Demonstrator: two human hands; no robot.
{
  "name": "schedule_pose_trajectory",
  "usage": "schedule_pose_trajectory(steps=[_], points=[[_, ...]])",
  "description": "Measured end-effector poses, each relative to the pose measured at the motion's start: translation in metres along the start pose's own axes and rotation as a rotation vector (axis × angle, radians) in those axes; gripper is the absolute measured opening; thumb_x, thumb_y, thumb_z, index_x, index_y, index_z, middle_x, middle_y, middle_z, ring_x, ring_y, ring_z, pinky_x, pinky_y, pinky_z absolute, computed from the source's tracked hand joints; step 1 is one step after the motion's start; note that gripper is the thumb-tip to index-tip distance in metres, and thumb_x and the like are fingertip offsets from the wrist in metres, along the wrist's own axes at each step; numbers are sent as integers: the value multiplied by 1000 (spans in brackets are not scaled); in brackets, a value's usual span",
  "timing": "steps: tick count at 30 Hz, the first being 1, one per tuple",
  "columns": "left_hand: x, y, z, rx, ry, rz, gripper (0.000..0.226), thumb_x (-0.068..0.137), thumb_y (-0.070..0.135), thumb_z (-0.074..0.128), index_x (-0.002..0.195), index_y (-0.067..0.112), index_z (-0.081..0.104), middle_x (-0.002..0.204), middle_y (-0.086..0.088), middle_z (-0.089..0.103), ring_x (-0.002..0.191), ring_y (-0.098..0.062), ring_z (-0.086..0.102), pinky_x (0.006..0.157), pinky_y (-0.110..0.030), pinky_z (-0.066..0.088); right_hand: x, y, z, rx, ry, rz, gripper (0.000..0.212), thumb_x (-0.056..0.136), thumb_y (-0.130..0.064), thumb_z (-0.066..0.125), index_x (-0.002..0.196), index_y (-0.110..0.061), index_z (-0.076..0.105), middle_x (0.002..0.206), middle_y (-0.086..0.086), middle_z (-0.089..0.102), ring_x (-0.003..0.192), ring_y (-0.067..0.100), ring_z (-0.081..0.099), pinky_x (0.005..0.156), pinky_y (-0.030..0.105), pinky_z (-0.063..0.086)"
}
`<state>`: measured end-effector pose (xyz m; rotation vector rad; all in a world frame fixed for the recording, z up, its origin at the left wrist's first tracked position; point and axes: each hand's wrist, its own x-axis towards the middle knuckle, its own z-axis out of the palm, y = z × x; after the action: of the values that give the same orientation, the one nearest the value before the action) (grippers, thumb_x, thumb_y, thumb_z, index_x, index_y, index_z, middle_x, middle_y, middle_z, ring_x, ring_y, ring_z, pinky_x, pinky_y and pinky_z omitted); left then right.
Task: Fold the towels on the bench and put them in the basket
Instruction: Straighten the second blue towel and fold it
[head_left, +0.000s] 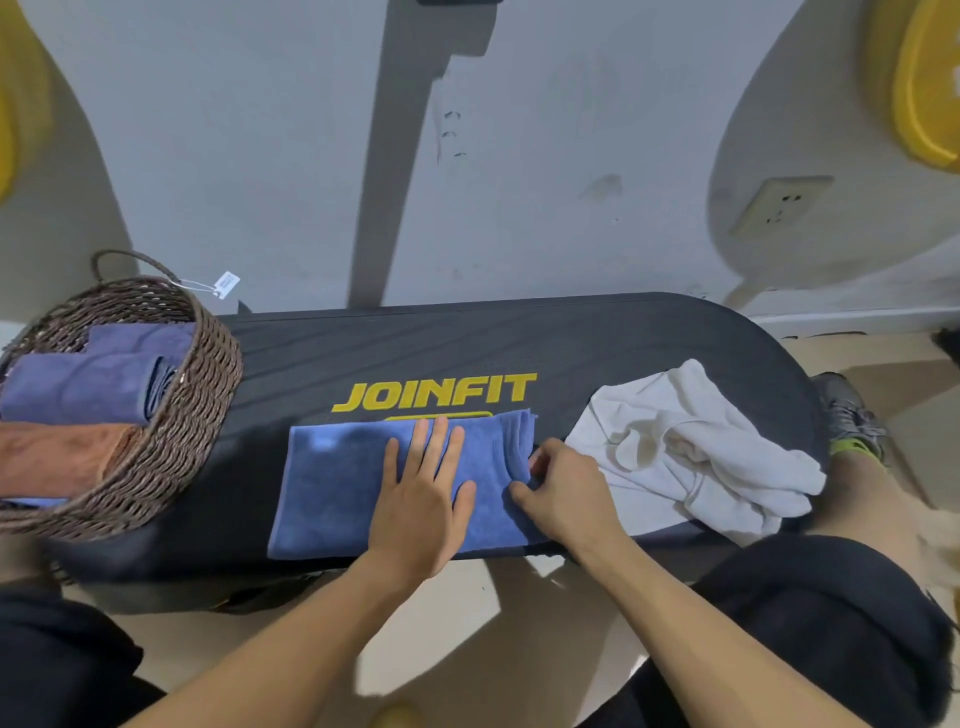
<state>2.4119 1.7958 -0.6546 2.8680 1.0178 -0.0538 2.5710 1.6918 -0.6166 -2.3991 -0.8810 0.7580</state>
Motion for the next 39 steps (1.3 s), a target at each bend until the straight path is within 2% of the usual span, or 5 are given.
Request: schedule_pose_trajectory(steps=[6,13,28,34,39], points=[[-1,3,0,1,-8,-19,66,96,45,26,154,15,28,163,-5,21,152,-25,12,119,-53,20,7,-6,-2,544,-61,268,47,71,-31,85,105,-15,58,95,0,71,85,17,70,79,38,58],[-2,11,-1,-93,20,-79,63,98,41,18,155,16,26,163,-4,18,152,-22,7,121,-52,13,4,-11,6,240,-28,120,24,100,-36,50,92,-14,55,88,1,62,78,19,56,62,31,36],[10,30,2,-118,-35,-232,67,100,47,35,157,20,14,165,-9,2,152,-29,-3,121,-56,2,25,22,-77,162,150,0,20,90,-44,63,79,-27,66,68,-8,67,65,7,61,51,16,38],[-16,32,-59,-1148,256,-271,43,96,41,48,135,23,50,145,11,47,135,-12,43,109,-31,38,-8,-22,-57,332,174,-247,7,91,-38,64,97,-36,64,85,-24,68,70,2,63,58,13,45],[-25,29,-102,-1791,-76,-451,31,103,34,41,105,32,73,111,5,74,103,-15,70,80,-29,58,-32,-55,-19,434,-83,-280,22,90,-32,70,111,-29,62,86,-8,68,71,12,66,66,27,55]])
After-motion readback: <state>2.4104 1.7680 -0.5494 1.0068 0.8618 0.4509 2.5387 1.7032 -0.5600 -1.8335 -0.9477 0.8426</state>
